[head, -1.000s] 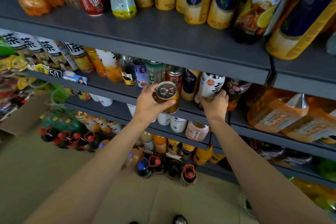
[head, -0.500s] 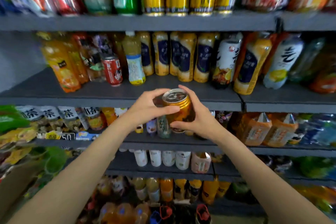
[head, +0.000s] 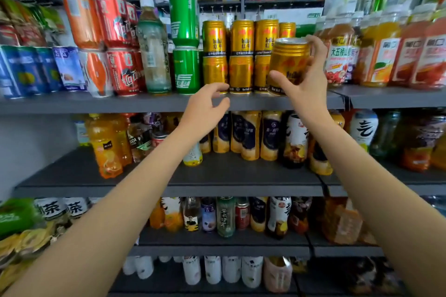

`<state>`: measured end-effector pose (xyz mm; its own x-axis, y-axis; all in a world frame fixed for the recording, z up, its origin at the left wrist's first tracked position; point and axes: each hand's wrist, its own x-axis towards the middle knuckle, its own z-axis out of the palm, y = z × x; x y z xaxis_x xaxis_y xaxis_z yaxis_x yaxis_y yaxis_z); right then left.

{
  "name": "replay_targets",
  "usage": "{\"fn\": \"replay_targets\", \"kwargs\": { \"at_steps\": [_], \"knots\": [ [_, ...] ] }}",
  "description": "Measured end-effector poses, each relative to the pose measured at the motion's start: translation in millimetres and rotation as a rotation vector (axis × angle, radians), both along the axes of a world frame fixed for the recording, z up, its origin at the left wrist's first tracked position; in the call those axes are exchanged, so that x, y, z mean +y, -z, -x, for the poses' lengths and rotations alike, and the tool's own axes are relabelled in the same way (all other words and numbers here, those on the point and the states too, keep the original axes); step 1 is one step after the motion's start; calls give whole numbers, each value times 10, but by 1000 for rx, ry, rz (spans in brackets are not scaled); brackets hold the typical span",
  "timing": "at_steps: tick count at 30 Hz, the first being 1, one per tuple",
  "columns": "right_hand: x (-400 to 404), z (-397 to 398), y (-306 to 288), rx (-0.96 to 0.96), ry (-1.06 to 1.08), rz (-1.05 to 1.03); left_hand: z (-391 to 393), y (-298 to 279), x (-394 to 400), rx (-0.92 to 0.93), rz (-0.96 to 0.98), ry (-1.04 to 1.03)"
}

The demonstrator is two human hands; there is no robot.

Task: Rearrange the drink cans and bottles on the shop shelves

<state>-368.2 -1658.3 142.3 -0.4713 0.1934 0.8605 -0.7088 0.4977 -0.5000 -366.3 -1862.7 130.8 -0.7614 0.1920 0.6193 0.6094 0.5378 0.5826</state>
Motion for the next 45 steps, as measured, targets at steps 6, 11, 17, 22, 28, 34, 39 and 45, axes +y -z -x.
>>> {"fn": "replay_targets", "kwargs": {
  "at_steps": [6,11,17,22,28,34,39,45],
  "knots": [
    [425,528,9,-259,174,-63,467,3,225,97,239,-109],
    [537,786,-21,-474,401,-282,815,204,335,187,311,-321],
    [523,847,189,-167,610,-313,872,576,396,450,268,-455],
    [593,758,286,-180,538,-419,839,617,408,459,253,-441],
    [358,17,1644,8,209,-220,530,1223,411,472,128,-242],
    [527,21,3184,-906,262,-9,377,2441,286,72,480,-155],
    [413,286,3362,-1091,217,71,300,2650,129,36,564,-183],
    [-220,218,3757,-1168,2,48,87,3098,-222,-149,564,-252]
  ]
}}
